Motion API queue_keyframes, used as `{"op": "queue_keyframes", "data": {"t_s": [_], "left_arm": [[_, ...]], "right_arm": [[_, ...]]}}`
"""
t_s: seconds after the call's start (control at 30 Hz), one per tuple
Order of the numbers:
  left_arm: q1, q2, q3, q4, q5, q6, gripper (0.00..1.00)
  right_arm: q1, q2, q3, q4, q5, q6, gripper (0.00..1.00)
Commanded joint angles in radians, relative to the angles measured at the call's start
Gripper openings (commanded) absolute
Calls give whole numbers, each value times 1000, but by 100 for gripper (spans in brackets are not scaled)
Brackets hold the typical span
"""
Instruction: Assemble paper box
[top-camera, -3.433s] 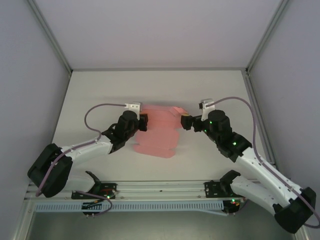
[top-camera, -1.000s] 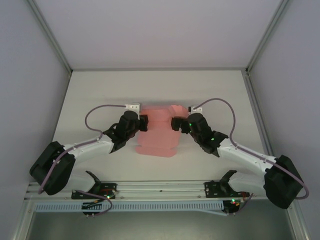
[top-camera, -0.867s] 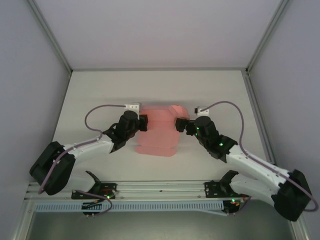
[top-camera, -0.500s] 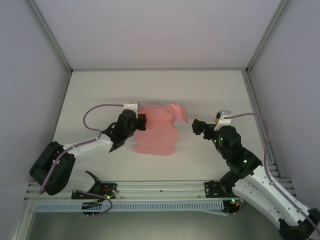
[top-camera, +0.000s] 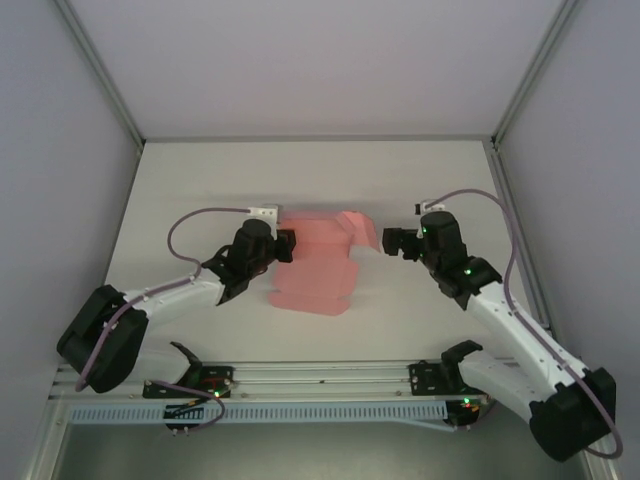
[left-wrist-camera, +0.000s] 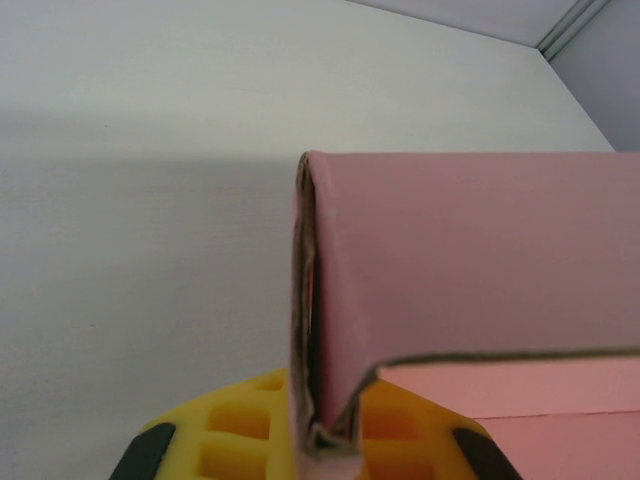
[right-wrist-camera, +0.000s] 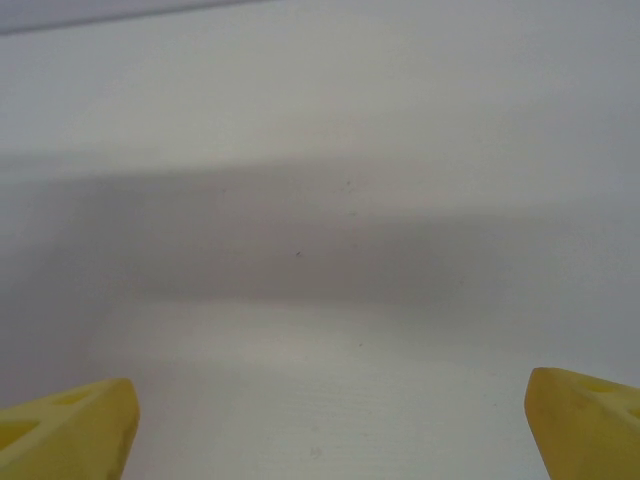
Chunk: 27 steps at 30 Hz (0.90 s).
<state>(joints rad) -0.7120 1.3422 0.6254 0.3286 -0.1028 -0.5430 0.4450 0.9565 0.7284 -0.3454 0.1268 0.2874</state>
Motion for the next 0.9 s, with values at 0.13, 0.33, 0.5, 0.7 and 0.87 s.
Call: {"op": "queue_keyframes", "data": {"t_s": [0.13,0.33,0.5,0.7,0.87], "left_arm": [[6,-23,-4,28,14,12,0],[5,-10,3,29,15,11,0],[5,-5,7,27,21,9,0],[5,-7,8,23,25,11,0],[6,-5,7,10,6,8,0]], "right_arm": [[-5,90,52,64,-401,-117,94],[11,118,38,149,-542,-99,92],[44,180,61,171,-537,-105,90],[92,248,99,205,-497,-122,83],[116,256,137,161,-450,-127,82]]}}
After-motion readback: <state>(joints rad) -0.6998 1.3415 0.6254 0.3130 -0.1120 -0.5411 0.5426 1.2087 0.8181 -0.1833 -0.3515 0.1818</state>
